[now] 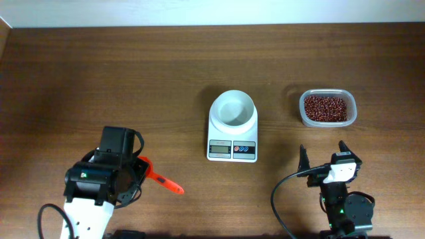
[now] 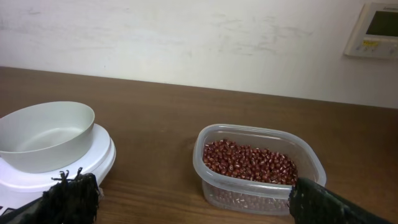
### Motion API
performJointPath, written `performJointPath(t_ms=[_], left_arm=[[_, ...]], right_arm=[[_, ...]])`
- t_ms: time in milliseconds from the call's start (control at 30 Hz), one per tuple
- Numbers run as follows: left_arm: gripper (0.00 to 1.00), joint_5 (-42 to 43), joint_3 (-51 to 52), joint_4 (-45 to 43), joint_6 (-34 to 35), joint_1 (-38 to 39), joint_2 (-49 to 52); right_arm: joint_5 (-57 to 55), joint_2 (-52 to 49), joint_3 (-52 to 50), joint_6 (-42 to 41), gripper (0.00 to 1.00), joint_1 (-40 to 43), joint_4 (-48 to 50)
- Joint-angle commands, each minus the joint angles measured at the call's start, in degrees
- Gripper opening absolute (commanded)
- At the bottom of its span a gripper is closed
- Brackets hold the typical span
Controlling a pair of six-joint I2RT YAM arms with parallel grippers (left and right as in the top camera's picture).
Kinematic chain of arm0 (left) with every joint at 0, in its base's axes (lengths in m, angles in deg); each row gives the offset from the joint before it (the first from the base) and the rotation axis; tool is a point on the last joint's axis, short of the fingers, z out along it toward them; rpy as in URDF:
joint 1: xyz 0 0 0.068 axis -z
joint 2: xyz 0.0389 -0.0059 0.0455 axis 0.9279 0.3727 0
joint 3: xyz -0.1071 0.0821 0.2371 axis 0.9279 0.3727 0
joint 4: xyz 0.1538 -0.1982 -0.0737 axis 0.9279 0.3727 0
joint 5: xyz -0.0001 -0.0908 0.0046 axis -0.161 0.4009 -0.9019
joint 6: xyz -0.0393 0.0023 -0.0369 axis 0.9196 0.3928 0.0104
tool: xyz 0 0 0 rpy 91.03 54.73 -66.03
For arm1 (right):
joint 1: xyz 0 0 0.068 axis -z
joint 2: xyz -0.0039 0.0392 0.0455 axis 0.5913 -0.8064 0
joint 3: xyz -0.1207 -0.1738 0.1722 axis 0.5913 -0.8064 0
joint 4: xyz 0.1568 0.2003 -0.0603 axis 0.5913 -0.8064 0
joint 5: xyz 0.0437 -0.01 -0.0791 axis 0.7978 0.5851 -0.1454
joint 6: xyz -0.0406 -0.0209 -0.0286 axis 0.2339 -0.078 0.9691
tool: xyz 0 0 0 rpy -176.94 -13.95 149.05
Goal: Scoop and weigh 50g on scale
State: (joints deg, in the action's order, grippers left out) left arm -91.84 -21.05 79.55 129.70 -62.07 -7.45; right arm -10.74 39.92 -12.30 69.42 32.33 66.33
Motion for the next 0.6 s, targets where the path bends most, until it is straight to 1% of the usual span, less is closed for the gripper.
performJointPath(t_ms=[0,300,400,567], left_arm=[[0.0,-0.6,-0.8,0.3,0.9,0.2,-0.5],[0.0,-0.6,-0.8,0.3,1.1,0.2,-0.5],[0.0,1.4,-0.8,0.3,2.5,0.2,-0.5],[0.0,1.6,-0.8,0.3,2.8,0.2,-0.5]], right_arm=[[-0.5,0.6,-0.5,0.2,0.99,-0.6,-0.1],[-0.5,0.6,-0.5,0.2,0.99,-0.6,-0.1],[-0.5,0.6,-0.5,0.2,0.99,-0.6,-0.1],[-0.5,0.6,-0.5,0.2,0.99,-0.6,-0.1]])
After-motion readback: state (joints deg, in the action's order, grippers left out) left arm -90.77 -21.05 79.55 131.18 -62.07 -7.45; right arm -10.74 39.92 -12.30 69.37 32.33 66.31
